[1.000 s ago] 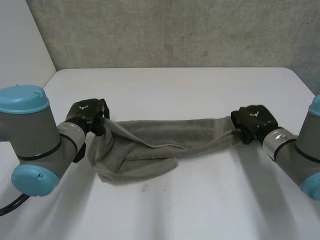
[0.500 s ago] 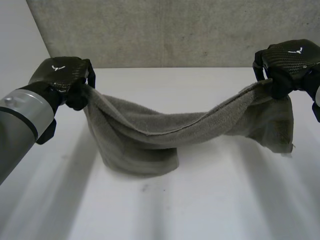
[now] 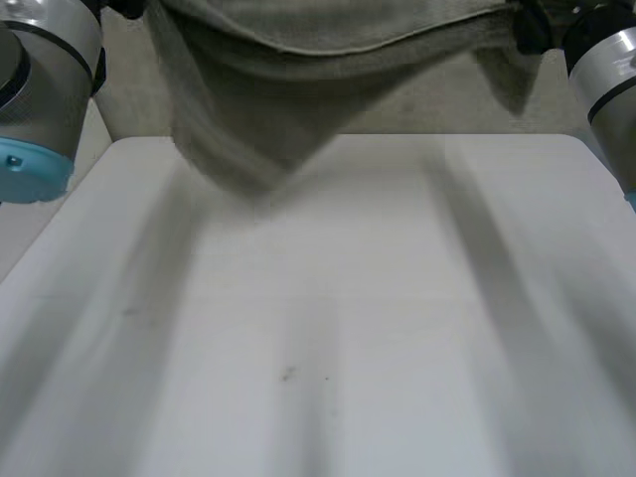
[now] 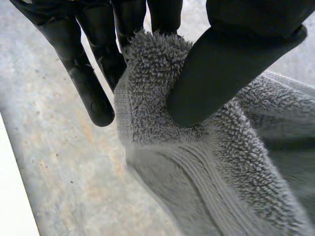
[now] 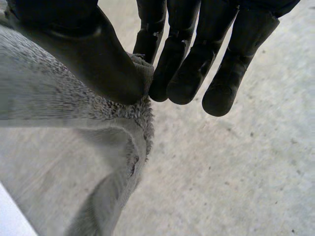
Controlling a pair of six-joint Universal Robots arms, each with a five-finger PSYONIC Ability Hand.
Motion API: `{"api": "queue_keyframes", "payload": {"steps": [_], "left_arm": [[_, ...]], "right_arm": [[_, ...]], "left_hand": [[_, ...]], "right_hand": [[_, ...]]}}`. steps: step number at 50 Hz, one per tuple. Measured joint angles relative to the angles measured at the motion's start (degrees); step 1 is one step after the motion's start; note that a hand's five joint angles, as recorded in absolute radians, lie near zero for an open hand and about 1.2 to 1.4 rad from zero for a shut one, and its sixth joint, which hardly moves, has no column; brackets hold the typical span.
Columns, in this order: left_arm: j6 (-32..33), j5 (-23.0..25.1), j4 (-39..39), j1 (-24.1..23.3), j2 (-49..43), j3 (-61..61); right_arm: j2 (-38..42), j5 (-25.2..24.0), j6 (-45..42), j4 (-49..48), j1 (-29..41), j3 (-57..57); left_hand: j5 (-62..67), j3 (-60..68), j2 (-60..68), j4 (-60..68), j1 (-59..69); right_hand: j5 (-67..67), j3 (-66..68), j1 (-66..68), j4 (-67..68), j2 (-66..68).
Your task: Fold the towel.
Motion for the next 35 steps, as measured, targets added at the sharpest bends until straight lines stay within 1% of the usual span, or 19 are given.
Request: {"api": "queue_keyframes", "payload": {"steps": [4, 10, 13, 17, 21, 25, 28, 30, 33, 35], "left_arm": [[-1.6, -0.19, 1.28, -0.16, 2.63, -7.19], [-2.09, 0.22, 2.75, -0.48, 3.74, -24.25], [-2.04, 0.4, 4.82, -0.65, 2.12, -34.22], [-1.82, 0.6, 8.71, -0.91, -0.82, -43.16], [-1.52, 0.78, 12.44, -1.68, -3.13, -48.81], [-1.37, 0.82, 14.15, -2.34, -3.33, -50.92], [-1.33, 0.82, 14.58, -2.61, -2.28, -51.46], [-1.35, 0.83, 14.59, -2.58, -1.02, -51.62], [-1.43, 0.85, 14.49, -2.42, 0.3, -51.8], [-1.49, 0.86, 14.42, -2.3, 1.08, -52.01]], "right_arm": [[-2.09, -0.5, 1.0, -1.74, -0.06, 5.96], [-0.84, -3.55, -3.21, -1.4, -0.29, 16.53], [2.97, -6.18, -8.79, -1.35, -0.57, 22.54], [8.6, -7.89, -15.81, -1.32, -0.78, 27.44], [13.14, -8.25, -21.28, -1.2, -1.0, 30.51], [14.56, -8.06, -23.34, -0.94, -1.38, 32.18], [13.77, -7.69, -23.35, -0.37, -1.64, 33.17], [12.21, -7.12, -22.51, 0.56, -1.78, 33.81], [10.33, -6.28, -20.83, 1.98, -1.84, 34.25], [9.32, -5.83, -19.54, 2.78, -1.84, 34.41]], "left_hand": [[0.0, 0.0, 0.03, 0.0, 0.0], [0.0, 0.0, 0.07, 0.0, 0.0], [0.0, 0.0, 0.07, 0.0, 0.0], [0.0, 0.01, 0.07, 0.0, 0.0], [0.0, 0.01, 0.07, 0.0, 0.0], [0.0, 0.01, 0.07, 0.0, 0.0], [0.0, 0.01, 0.08, 0.0, 0.0], [0.0, 0.01, 0.08, 0.0, 0.0], [0.0, 0.01, 0.07, 0.01, 0.0], [0.0, 0.01, 0.08, 0.0, 0.0]], "right_hand": [[0.21, 0.0, 0.0, 0.0, 0.34], [0.22, 0.0, 0.01, 0.0, 0.34], [0.22, 0.0, 0.01, 0.0, 0.34], [0.22, 0.0, 0.02, 0.0, 0.34], [0.22, 0.0, 0.05, 0.0, 0.34], [0.22, 0.0, 0.05, 0.0, 0.34], [-4.74, -5.2, -3.96, -5.73, -4.68], [-19.77, -20.03, -19.1, -20.43, -19.6], [-27.75, -27.86, -27.49, -28.12, -26.94], [-29.13, -28.92, -28.82, -29.15, -27.51]]}}
